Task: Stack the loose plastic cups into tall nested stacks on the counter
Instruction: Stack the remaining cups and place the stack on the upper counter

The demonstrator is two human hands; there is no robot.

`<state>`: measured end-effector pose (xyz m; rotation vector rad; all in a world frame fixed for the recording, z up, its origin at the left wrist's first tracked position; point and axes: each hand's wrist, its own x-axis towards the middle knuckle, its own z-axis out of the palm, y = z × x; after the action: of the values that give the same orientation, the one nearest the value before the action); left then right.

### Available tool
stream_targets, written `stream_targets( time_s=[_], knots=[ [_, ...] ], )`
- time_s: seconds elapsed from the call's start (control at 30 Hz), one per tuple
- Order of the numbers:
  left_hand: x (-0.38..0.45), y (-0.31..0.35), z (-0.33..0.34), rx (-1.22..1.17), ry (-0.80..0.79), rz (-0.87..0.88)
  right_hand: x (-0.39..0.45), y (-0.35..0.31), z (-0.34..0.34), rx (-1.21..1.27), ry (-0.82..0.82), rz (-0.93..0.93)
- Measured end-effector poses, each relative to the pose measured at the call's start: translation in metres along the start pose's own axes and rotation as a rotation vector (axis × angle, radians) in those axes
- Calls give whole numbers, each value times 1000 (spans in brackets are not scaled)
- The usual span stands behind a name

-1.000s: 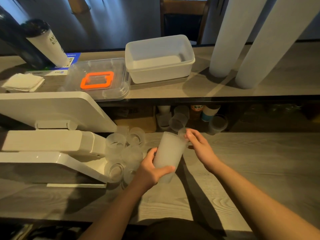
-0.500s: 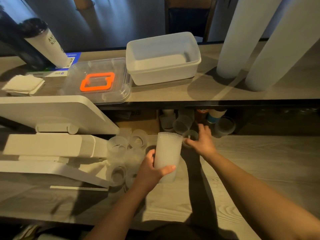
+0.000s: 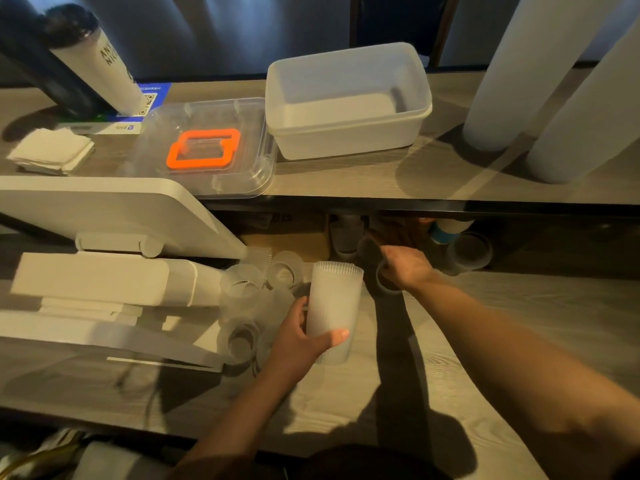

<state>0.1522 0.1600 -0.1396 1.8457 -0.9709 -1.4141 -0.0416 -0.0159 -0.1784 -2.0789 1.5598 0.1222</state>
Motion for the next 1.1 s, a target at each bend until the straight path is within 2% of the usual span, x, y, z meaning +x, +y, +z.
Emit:
stream_targets(
  time_s=[0.17,0.3,0.4,0.5,0.57,0.77,0.93,1.1],
  knots=[
    [-1,-2,-3,-20,8,4,-2,1,-4,-14,22,-12],
    [-1,-1,-2,-10,8,13,-7,-2,-6,48,145,39],
    [-3,-1,-2,18,17,12,-12,2,7,303,264,98],
    [-6,-2,-4,80,17,36,-25,-1,14,760,319,192],
    [-8,-2,-5,137,27,60,-38,-7,17,1028,285,227],
    [-13,0,-4,269,90,134,-70,-4,16,1406,141,153],
    [-16,0,-1,410,77,214,-87,-3,0,1433,101,37],
    [-21,-3,3,487,63,268,-101,-9,-8,1220,103,-58]
  ],
)
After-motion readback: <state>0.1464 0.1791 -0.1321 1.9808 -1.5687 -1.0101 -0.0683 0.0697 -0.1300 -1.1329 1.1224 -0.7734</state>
